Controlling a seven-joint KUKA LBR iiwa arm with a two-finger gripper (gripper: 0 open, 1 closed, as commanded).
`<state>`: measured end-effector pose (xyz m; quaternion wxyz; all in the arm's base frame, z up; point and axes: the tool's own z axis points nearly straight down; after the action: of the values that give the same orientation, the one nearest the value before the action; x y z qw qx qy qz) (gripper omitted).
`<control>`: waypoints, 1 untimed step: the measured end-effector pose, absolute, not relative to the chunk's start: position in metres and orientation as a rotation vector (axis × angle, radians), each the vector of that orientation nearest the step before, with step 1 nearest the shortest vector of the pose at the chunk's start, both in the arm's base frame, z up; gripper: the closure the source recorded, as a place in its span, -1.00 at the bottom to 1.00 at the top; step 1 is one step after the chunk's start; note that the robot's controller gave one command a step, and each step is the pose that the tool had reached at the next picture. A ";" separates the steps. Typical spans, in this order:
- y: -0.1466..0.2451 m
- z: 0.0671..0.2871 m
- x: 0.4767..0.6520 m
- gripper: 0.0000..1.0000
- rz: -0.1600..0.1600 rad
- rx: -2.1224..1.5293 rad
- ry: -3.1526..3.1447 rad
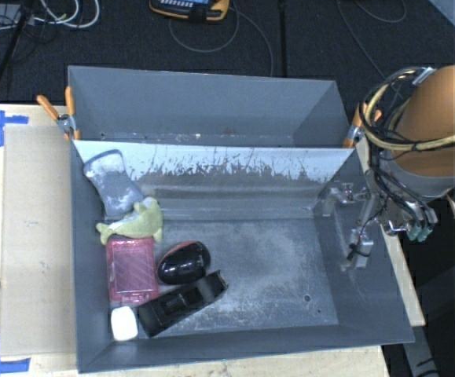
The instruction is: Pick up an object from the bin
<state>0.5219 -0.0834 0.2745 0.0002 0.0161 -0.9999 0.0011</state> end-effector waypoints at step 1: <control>-0.058 0.245 0.502 -1.00 -0.002 -0.029 -3.141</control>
Offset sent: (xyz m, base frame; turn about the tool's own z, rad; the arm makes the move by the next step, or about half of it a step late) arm -0.0067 0.0450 -0.0530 0.1005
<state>0.5018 -0.0581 0.2454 0.0001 -0.0091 -1.0000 -0.0005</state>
